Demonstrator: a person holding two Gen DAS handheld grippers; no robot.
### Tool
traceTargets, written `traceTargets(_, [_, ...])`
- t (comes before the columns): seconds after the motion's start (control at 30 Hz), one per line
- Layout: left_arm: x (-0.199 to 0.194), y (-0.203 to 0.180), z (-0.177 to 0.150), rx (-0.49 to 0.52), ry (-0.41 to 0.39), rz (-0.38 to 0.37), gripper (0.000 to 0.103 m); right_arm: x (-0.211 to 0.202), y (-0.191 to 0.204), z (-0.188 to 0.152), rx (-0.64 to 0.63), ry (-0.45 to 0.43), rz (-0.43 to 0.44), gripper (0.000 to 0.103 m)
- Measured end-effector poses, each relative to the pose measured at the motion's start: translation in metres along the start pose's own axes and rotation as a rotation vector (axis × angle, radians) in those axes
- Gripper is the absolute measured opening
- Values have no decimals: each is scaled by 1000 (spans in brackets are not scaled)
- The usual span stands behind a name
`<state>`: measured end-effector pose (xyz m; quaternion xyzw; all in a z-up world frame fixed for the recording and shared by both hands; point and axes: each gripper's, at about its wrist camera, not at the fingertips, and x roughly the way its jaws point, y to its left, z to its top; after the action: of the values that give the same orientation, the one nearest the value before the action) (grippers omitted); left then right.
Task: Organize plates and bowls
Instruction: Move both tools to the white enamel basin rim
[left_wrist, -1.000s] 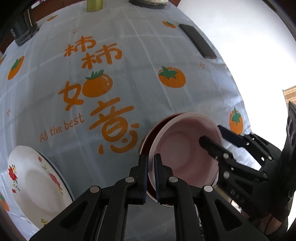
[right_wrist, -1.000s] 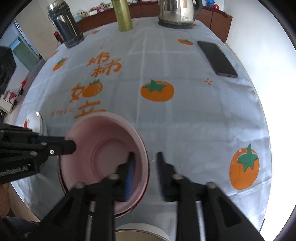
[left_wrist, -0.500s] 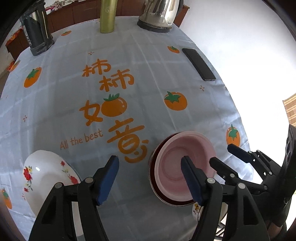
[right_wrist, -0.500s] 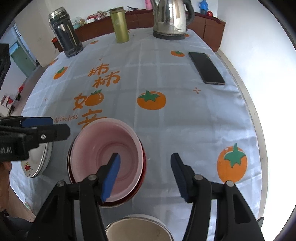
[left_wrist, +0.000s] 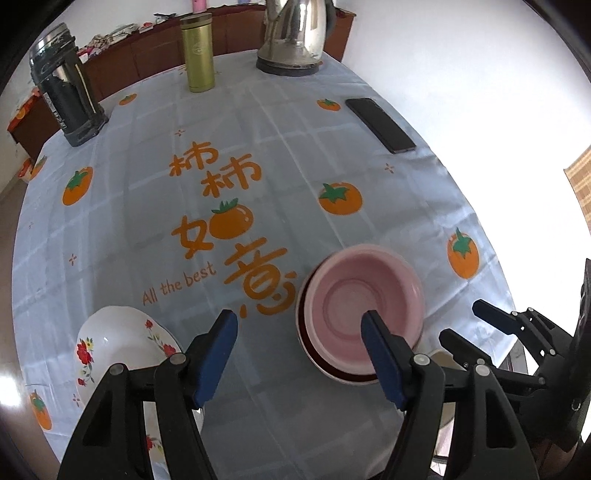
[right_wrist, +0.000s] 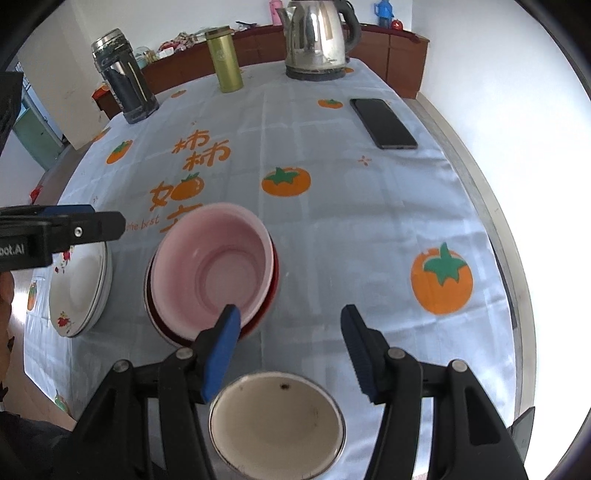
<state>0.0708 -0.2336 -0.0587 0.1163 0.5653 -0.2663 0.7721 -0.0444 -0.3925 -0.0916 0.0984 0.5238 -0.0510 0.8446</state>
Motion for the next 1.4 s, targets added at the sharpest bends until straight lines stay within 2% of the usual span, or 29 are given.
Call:
traceTargets(0.17, [-7, -10, -11, 55, 4, -15, 71, -5, -8, -17, 38, 9, -11, 58])
traceTargets(0.23, [-9, -19, -19, 111, 8, -12, 71, -7, -12, -23, 52, 12, -20, 55])
traceTargets(0.33, [-9, -31, -32, 189, 17, -12, 71, -10, -20, -36, 75, 28, -32, 47])
traceTargets(0.47, [-5, -45, -48, 251, 45, -51, 70, -10, -33, -55, 118, 61, -41, 36])
traceTargets(0.53, [-2, -53, -54, 279, 62, -66, 53, -10, -38, -63, 134, 75, -44, 33])
traceTargets(0.57, [0, -57, -57, 296, 79, -79, 41, -10, -39, -67, 139, 79, -48, 31])
traceTargets(0.6, [1, -62, -60, 310, 93, -99, 38, -11, -40, -70, 143, 81, -48, 30])
traceTargets(0.77, [10, -87, -74, 368, 137, -173, 35, -11, -41, -83, 148, 103, -37, 26])
traceTargets(0.87, [24, -95, -81, 377, 201, -214, 23, -8, -41, -87, 152, 115, -32, 23])
traceTargets(0.97, [37, -100, -87, 364, 247, -211, 23, -7, -42, -90, 152, 116, -24, 22])
traceTargets(1.17, [49, -99, -90, 315, 276, -214, 23, -4, -43, -94, 146, 127, -12, 21])
traceTargets(1.23, [54, -100, -90, 307, 288, -221, 20, -2, -44, -94, 144, 128, -10, 18])
traceTargets(1.3, [59, -99, -91, 299, 306, -216, 12, 0, -44, -94, 139, 131, -2, 16])
traceTargets(1.4, [61, -96, -90, 280, 311, -236, 11, 2, -44, -94, 136, 134, 7, 14])
